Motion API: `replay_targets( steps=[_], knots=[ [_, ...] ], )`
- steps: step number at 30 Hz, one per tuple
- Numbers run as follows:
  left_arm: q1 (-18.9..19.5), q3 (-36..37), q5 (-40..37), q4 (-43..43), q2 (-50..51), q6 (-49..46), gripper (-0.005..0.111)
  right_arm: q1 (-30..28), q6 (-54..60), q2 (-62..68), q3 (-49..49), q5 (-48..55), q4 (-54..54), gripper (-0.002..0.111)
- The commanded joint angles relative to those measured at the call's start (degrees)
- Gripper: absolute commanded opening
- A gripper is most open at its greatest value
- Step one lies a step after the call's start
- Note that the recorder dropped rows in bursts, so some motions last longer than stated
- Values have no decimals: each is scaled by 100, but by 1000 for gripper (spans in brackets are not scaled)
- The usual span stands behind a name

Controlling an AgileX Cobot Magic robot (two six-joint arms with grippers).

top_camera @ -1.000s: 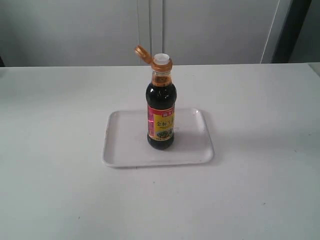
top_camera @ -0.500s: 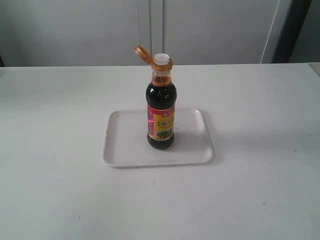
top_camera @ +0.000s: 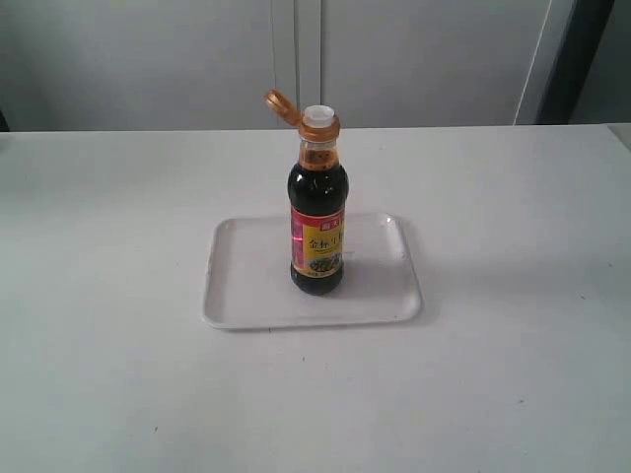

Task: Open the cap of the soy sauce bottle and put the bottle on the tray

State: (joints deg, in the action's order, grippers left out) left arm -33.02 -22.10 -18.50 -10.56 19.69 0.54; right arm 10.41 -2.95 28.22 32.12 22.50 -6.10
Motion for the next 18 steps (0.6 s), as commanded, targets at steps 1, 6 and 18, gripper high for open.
replay_targets(
  steps=[1, 6, 18],
  knots=[
    [-29, 151, 185, 197, -32, -54, 0, -21, -36, -23, -30, 13, -3, 0],
    [58, 165, 233, 601, -32, -349, 0, -21, -36, -23, -30, 13, -3, 0],
    [1718, 540, 634, 1056, -32, -266, 0, -21, -36, -23, -30, 13, -3, 0]
  ],
)
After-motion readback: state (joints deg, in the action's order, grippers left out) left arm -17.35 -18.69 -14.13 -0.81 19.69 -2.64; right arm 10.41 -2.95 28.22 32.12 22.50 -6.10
